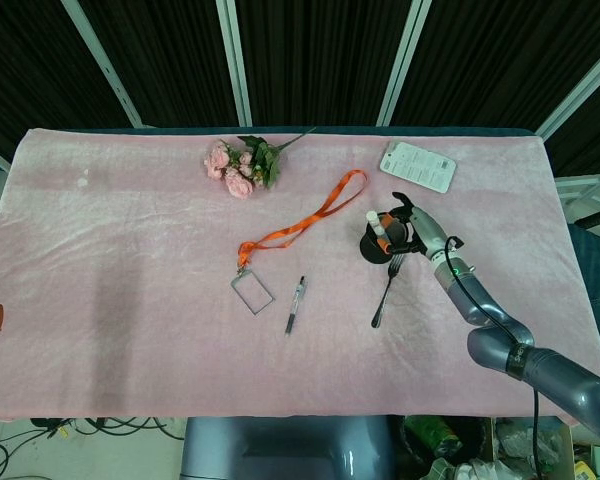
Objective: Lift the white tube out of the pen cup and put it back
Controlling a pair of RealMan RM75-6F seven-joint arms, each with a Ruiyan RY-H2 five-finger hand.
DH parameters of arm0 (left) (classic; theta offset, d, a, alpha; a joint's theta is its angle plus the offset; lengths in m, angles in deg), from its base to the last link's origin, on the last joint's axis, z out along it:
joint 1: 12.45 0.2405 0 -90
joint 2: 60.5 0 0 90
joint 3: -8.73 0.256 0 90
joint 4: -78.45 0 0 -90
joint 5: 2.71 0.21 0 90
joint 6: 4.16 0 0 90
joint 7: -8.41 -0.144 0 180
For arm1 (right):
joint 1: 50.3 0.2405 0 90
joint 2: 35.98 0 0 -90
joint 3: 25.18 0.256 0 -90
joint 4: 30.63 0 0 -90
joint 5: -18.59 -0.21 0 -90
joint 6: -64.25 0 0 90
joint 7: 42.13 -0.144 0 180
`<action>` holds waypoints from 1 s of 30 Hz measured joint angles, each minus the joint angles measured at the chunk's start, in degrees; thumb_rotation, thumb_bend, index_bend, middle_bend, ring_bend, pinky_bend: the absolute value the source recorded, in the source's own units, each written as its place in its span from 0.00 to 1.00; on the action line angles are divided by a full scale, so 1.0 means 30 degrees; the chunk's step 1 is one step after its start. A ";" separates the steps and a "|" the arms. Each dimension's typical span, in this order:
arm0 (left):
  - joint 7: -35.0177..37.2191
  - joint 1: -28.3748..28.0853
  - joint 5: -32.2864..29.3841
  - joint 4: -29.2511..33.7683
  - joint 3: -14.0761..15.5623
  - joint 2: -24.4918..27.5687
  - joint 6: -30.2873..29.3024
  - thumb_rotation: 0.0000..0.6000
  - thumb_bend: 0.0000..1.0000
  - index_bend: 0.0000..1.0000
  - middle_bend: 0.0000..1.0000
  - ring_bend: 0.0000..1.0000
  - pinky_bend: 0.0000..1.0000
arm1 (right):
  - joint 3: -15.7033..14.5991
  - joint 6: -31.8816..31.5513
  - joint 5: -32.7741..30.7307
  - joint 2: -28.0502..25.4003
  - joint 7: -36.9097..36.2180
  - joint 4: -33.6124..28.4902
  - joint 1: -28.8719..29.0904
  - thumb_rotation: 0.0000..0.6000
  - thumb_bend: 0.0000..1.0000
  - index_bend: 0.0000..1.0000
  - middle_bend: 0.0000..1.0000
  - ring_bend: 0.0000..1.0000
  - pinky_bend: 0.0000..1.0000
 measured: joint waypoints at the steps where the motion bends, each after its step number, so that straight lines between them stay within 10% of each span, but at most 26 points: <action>1: 0.0004 0.0000 0.0002 0.0001 -0.0004 0.0002 -0.0006 1.00 0.39 0.17 0.09 0.01 0.08 | 0.0000 0.0028 0.0051 0.0008 -0.0035 0.0009 0.0001 1.00 0.33 0.68 0.01 0.12 0.19; 30: 0.0142 0.0045 -0.0013 0.0016 -0.0036 0.0092 -0.0054 1.00 0.39 0.17 0.09 0.01 0.08 | -0.0002 0.0553 0.1099 -0.0382 -0.0859 -0.0248 -0.0004 1.00 0.33 0.44 0.00 0.10 0.19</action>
